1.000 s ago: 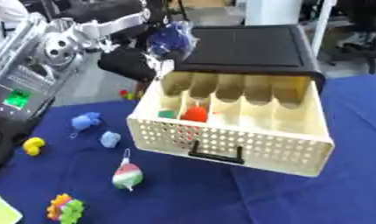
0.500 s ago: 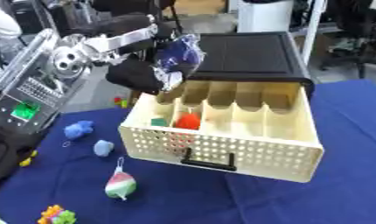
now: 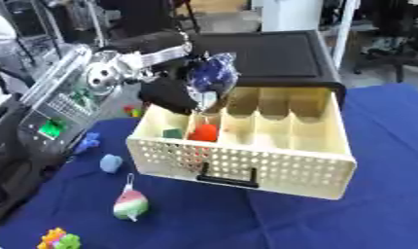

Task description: Pick up objects from table and place into drawer.

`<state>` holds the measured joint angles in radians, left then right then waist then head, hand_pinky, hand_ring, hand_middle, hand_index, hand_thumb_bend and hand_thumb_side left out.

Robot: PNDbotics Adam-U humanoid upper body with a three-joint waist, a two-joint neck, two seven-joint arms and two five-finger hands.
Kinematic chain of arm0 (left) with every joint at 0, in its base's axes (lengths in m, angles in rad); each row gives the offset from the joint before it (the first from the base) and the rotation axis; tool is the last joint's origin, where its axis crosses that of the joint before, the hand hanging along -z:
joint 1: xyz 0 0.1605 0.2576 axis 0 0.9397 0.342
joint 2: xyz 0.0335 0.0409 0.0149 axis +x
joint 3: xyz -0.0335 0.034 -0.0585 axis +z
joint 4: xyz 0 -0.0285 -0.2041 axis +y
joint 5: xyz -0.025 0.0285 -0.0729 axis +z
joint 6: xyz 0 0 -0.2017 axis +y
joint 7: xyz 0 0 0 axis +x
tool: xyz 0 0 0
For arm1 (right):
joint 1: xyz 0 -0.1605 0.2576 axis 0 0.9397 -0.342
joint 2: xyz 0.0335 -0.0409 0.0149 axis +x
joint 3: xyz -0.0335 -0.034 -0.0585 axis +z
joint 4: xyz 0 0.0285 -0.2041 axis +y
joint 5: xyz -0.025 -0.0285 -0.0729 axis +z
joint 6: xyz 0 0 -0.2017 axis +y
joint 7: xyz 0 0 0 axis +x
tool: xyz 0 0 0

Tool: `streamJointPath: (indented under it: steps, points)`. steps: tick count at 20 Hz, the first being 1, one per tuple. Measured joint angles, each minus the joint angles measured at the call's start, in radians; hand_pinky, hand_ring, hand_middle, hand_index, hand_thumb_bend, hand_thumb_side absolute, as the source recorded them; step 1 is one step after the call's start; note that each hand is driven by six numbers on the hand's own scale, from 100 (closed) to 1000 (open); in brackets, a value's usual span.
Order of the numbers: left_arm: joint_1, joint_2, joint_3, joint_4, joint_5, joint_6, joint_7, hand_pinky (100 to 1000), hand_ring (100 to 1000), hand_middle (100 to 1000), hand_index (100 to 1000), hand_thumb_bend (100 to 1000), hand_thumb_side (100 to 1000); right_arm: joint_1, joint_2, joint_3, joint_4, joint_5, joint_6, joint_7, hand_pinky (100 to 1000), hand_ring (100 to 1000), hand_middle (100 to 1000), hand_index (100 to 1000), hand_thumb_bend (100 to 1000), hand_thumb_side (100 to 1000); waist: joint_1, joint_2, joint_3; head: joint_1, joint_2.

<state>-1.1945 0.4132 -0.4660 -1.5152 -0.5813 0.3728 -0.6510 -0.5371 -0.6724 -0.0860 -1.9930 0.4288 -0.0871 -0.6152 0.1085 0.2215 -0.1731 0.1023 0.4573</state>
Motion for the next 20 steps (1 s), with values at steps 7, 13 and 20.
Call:
streamJointPath:
  steps: [7, 13, 20]
  points:
    - [0.000, -0.010, -0.012, 0.042, 0.036, 0.000, 0.008, 187, 426, 373, 561, 100, 599, 0.000, 0.001, 0.000, 0.000, 0.000, 0.001, 0.001, 320, 524, 466, 710, 122, 747, 0.001, 0.001, -0.004, 0.000, 0.007]
    - [0.000, -0.014, -0.017, 0.043, 0.065, -0.003, -0.005, 242, 467, 423, 628, 100, 740, 0.000, 0.008, 0.000, 0.000, 0.000, 0.004, 0.002, 320, 523, 465, 708, 122, 746, 0.001, 0.001, -0.001, -0.001, 0.009]
    - [-0.001, -0.018, -0.018, 0.026, 0.117, -0.017, -0.053, 350, 562, 542, 722, 181, 959, 0.000, 0.008, 0.000, 0.000, 0.000, 0.011, 0.000, 322, 522, 465, 706, 123, 746, 0.004, 0.001, 0.002, -0.007, 0.017]
